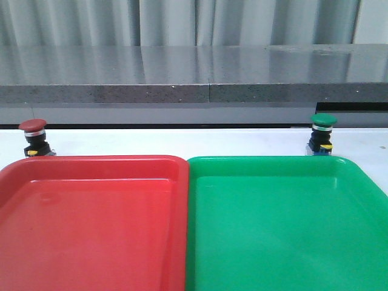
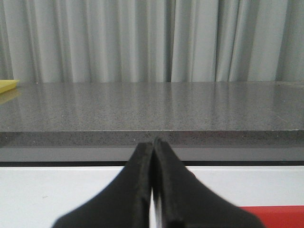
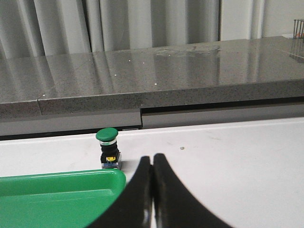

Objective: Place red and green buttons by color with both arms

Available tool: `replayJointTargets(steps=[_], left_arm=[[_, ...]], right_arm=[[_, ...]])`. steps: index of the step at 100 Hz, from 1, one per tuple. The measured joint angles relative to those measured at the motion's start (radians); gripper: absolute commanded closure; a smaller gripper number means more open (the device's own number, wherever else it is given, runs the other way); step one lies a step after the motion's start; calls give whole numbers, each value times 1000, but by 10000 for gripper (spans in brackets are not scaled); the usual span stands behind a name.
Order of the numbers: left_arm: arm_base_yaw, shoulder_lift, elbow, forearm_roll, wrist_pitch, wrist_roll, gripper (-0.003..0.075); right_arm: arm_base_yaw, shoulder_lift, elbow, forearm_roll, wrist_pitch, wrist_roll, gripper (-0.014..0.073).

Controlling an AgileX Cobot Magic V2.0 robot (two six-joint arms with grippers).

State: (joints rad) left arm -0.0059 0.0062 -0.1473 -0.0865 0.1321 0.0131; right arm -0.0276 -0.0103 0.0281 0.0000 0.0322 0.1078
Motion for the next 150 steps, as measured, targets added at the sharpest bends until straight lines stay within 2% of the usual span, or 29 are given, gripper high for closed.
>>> replayJointTargets(steps=[26, 46, 67, 72, 79, 86, 96, 101, 106, 111, 132, 150], left_arm=[[0, 85, -134, -2, 153, 0, 741], [0, 204, -244, 13, 324, 0, 741], [0, 378, -359, 16, 386, 0, 735], [0, 430, -389, 16, 408, 0, 707], [0, 502, -436, 16, 451, 0, 620], [0, 571, -478, 16, 491, 0, 487], [0, 680, -541, 5, 525, 0, 235], [0, 724, -566, -15, 530, 0, 136], [0, 763, -588, -41, 530, 0, 73], [0, 800, -608, -68, 525, 0, 54], [0, 954, -688, -162, 504, 0, 106], [0, 1110, -771, -177, 502, 0, 122]], right_arm=[[0, 0, 0, 0, 0, 0, 657], [0, 0, 0, 0, 0, 0, 657], [0, 0, 0, 0, 0, 0, 657], [0, 0, 0, 0, 0, 0, 657], [0, 0, 0, 0, 0, 0, 657], [0, 0, 0, 0, 0, 0, 657], [0, 0, 0, 0, 0, 0, 657], [0, 0, 0, 0, 0, 0, 657], [0, 0, 0, 0, 0, 0, 657], [0, 0, 0, 0, 0, 0, 657], [0, 0, 0, 0, 0, 0, 657], [0, 0, 0, 0, 0, 0, 657]])
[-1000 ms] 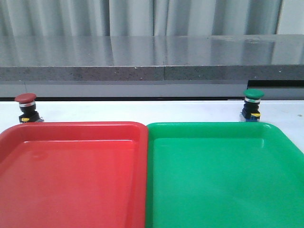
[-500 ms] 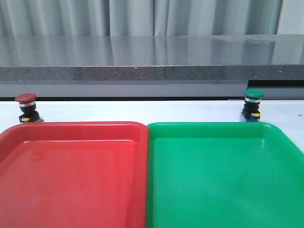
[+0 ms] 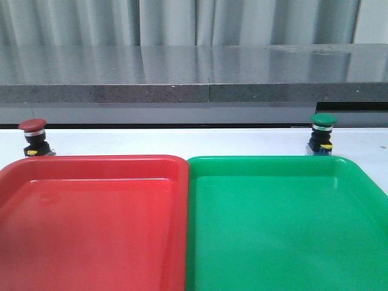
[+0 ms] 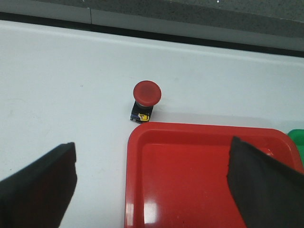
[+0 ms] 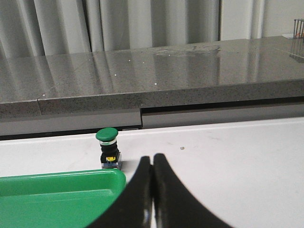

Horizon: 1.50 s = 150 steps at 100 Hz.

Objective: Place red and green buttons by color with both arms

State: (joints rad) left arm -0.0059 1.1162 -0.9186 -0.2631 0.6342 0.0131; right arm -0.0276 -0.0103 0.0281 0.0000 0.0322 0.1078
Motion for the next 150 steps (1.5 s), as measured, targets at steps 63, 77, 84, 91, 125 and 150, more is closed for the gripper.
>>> replayJointTargets(steps=[63, 77, 84, 91, 125, 150], left_arm=[[-7, 499, -296, 0, 18, 33, 122], [-16, 571, -350, 0, 33, 56, 122], [-20, 601, -361, -3, 38, 62, 122], [-20, 628, -370, -3, 38, 64, 122], [-22, 733, -375, -19, 2, 64, 122], [-28, 777, -384, -33, -47, 69, 123]], right_arm=[[0, 0, 0, 0, 0, 0, 657], [0, 0, 0, 0, 0, 0, 657], [0, 0, 0, 0, 0, 0, 657], [0, 0, 0, 0, 0, 0, 657], [0, 0, 0, 0, 0, 0, 657], [0, 0, 0, 0, 0, 0, 657]])
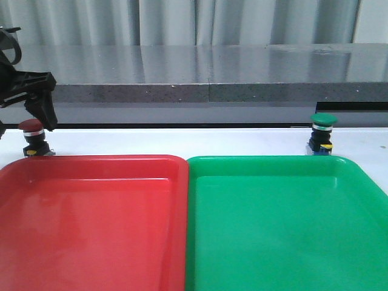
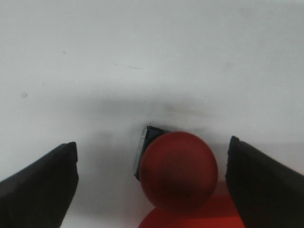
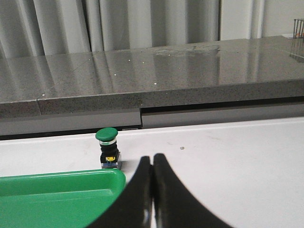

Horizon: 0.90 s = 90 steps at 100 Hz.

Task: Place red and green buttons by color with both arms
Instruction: 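Lower the left gripper onto the red button and close on it, then lift the red button and carry it into the red tray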

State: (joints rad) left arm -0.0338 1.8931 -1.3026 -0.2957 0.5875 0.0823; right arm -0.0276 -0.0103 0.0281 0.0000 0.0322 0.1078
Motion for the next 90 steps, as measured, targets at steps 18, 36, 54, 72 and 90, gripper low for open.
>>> replayJointTargets(steps=[18, 36, 54, 72, 90], left_arm=[[0, 35, -22, -7, -8, 2, 213], [0, 36, -22, -11, -12, 4, 463], [0, 36, -22, -11, -12, 4, 585], [0, 15, -22, -11, -6, 2, 585], [-5, -97, -24, -18, -3, -26, 585]], right_arm=[[0, 0, 0, 0, 0, 0, 657], [0, 0, 0, 0, 0, 0, 657], [0, 0, 0, 0, 0, 0, 657], [0, 0, 0, 0, 0, 0, 657], [0, 0, 0, 0, 0, 0, 657]])
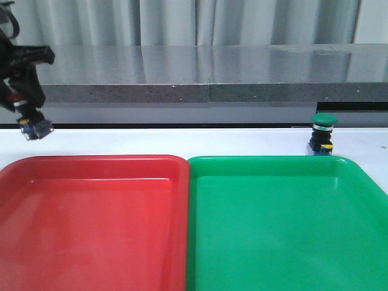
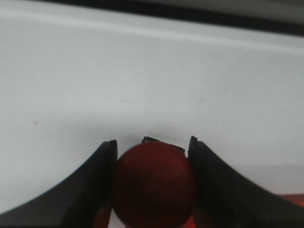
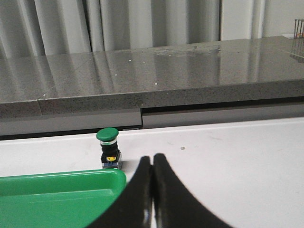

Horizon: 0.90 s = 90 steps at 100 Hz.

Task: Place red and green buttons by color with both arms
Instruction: 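Lift the red button and carry it into the red tray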

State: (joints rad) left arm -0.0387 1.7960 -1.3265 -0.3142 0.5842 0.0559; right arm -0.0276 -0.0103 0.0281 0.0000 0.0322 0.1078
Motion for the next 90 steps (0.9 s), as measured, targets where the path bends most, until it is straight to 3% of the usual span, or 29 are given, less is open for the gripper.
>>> replayJointTargets(steps=[42, 90], left_arm=[[-65, -262, 234, -7, -36, -15, 585], [-207, -310, 449, 18, -75, -16, 585]], right_arm=[[0, 0, 0, 0, 0, 0, 657], [0, 0, 0, 0, 0, 0, 657]])
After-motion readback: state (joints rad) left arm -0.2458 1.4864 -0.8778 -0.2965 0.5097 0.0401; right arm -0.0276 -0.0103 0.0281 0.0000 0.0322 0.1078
